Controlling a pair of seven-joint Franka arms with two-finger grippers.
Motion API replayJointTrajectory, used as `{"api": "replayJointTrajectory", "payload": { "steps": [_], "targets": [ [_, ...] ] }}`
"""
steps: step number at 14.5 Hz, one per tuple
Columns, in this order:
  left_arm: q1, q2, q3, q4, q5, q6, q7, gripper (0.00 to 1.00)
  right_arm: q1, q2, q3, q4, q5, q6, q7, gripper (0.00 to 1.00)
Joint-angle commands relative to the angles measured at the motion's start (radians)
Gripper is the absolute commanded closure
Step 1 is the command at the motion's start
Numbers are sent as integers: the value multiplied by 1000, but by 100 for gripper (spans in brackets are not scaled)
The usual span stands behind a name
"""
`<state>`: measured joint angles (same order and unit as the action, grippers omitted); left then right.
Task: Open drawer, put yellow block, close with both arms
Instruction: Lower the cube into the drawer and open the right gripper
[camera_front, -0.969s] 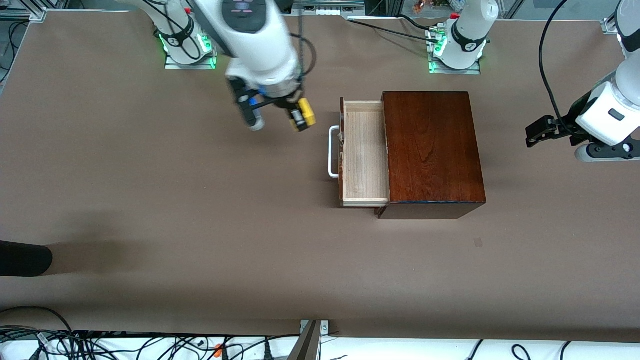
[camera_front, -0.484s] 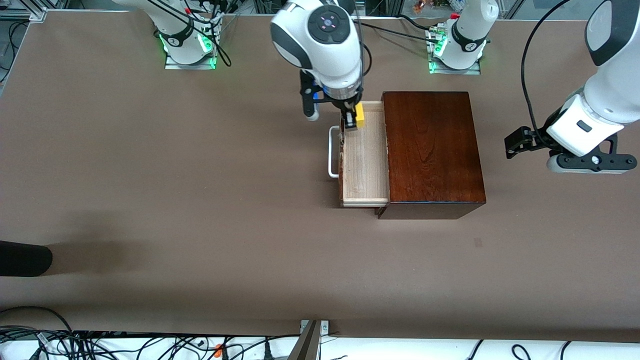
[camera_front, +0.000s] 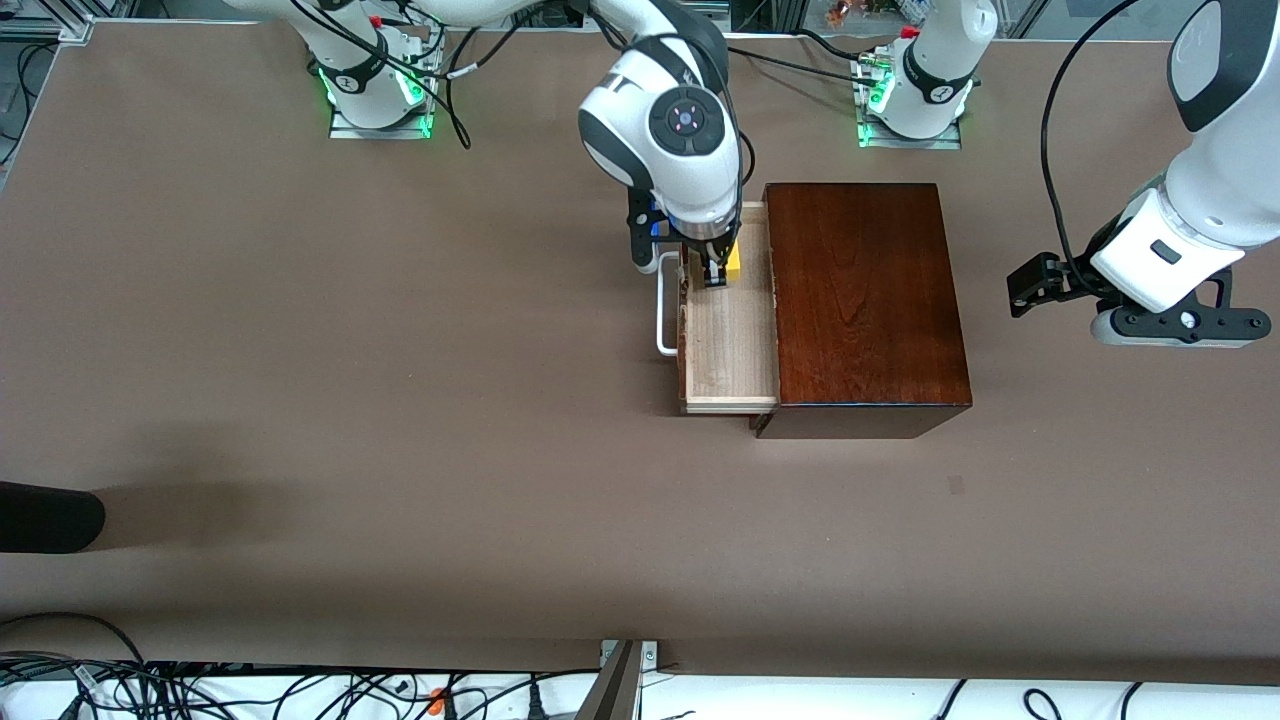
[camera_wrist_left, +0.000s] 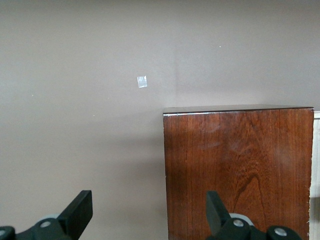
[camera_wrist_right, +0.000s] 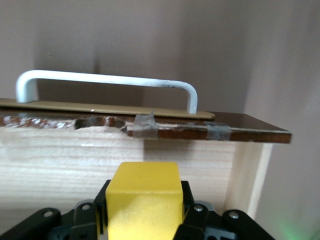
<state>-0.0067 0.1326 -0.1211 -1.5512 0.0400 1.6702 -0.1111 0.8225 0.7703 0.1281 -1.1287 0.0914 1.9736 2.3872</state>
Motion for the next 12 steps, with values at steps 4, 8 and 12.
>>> {"api": "replayJointTrajectory", "payload": {
  "steps": [4,8,12],
  "targets": [
    [2,-1,0,6,-12,2,1,0,24,67,-10,32,-2,28,23,78],
    [2,-1,0,6,-12,0,2,0,24,41,-16,30,-2,8,23,0],
    [2,-1,0,6,-12,0,2,0,-28,-63,-16,79,7,-145,7,0]
  ]
}}
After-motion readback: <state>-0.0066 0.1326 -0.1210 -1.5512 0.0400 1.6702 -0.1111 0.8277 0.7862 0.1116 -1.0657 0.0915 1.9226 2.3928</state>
